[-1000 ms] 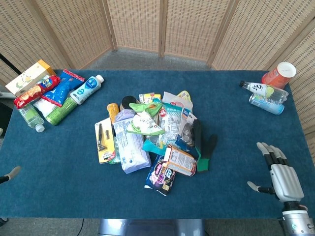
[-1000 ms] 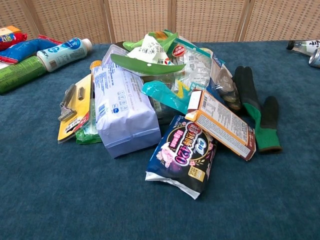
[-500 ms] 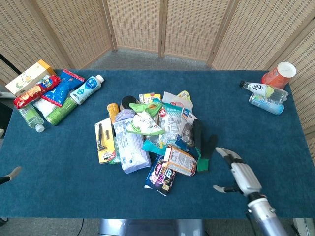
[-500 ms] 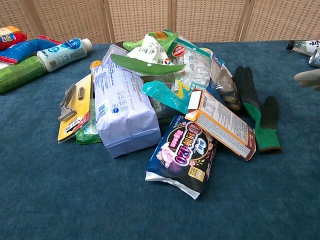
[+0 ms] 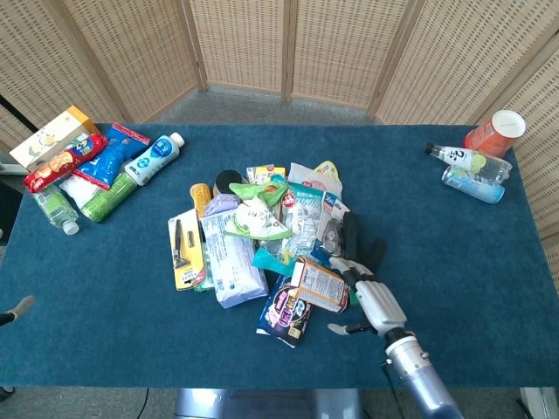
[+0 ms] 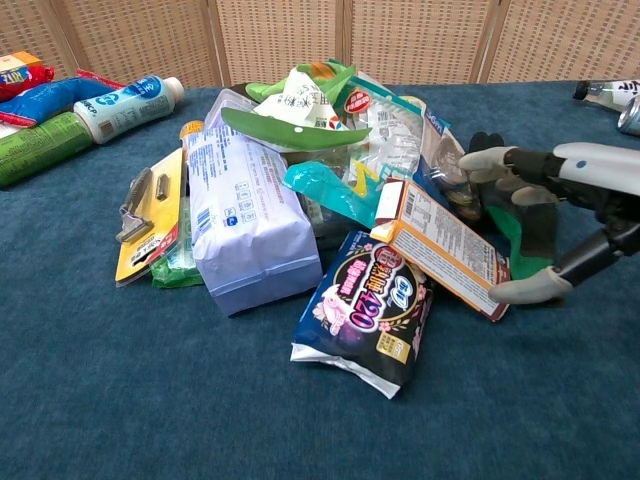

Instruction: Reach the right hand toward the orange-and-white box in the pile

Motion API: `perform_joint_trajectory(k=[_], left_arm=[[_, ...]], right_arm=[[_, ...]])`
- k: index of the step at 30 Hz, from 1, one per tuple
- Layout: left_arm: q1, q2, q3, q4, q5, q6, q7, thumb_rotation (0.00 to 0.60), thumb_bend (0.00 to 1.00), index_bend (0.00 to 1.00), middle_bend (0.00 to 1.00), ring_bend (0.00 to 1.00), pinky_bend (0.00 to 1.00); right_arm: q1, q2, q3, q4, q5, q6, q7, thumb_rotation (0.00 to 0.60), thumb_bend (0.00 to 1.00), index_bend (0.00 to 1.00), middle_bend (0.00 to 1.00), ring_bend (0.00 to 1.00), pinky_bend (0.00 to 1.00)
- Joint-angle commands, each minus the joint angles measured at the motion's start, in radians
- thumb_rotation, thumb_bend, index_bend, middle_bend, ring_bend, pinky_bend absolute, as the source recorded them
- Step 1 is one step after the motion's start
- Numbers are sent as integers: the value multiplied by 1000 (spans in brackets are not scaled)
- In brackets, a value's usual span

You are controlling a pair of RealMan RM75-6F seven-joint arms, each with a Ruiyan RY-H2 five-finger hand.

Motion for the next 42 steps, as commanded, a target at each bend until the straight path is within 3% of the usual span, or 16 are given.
perform_joint_trajectory(k=[1,10,23,30,33,35,37,42], left_arm=[[1,1,-2,0,-2,2,-4,600,0,73,0,0,0],[6,7,-8,4,-10,9,-15,600,0,73,0,0,0],[-1,-1,-7,11,-23,-11,-6,600,0,73,0,0,0],[-1,-3,-8,12,-24,-13,-6,600,0,73,0,0,0],[0,-1,-8,12,-24,-12,-8,600,0,72,0,0,0],[1,-1,-8,12,-25,-11,-10,600,0,73,0,0,0],[1,1,-9,13,-26,-9,-12,600,0,71,0,0,0],[2,2,-11,14,-28,-8,-17,600,0,71,0,0,0]], right_arm=[[28,-52,8,17,34,13,-44,600,0,0,0,0,0],[65,-129,28,106,87,28,-68,600,0,0,0,0,0],[90,-206,35,176,81,47,-50,600,0,0,0,0,0],[66,-309,22,260,28,137,-28,600,0,0,3,0,1],[51,-352,13,306,-1,166,-5,600,0,42,185,16,200],[45,-372,9,334,-19,179,7,600,0,191,386,115,401],[39,-389,4,358,-33,192,8,600,0,355,515,229,511],[23,-399,3,376,-77,227,18,600,0,625,742,442,643]])
